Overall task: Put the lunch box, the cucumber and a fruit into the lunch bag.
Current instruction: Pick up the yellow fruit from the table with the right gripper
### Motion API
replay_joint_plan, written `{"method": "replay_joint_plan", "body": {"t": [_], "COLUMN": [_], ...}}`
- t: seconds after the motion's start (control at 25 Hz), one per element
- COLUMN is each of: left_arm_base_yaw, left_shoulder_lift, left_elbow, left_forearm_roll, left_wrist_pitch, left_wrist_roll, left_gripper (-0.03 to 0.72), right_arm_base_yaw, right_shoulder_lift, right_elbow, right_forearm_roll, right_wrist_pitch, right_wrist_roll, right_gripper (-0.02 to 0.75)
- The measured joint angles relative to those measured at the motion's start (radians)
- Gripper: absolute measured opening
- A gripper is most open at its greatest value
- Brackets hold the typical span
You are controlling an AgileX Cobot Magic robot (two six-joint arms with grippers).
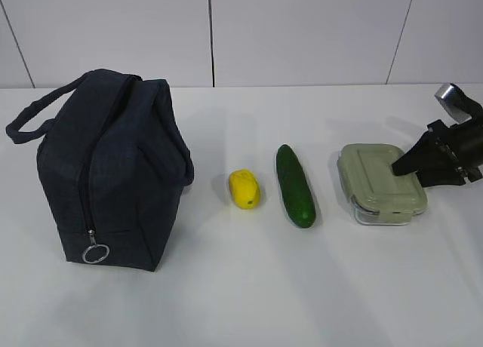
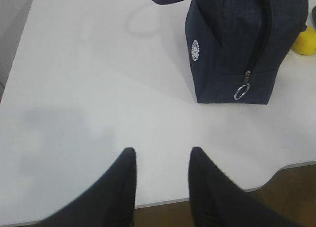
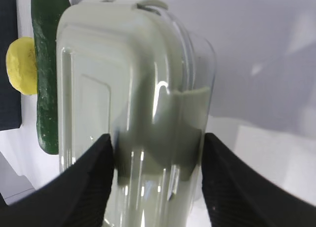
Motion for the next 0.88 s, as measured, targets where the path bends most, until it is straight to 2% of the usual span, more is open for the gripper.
{"method": "replay_joint_plan", "body": {"t": [0.28, 0.88], "left_arm_base_yaw": [0.0, 0.0], "left_shoulder_lift": [0.0, 0.0], "left_elbow": [0.0, 0.0], "left_forearm_roll": [0.0, 0.0], "left_wrist_pitch": [0.0, 0.0], "left_wrist_roll": [0.0, 0.0], "left_gripper": [0.238, 0.239], "right_arm_base_yaw": [0.0, 0.0], "right_shoulder_lift": [0.0, -0.002], "right_elbow": [0.0, 0.0], "right_forearm_roll": [0.008, 0.005], "right_wrist_pitch": [0.004, 0.004], "right_wrist_roll": [0.004, 0.045], "right_gripper": [0.361, 0.359]}}
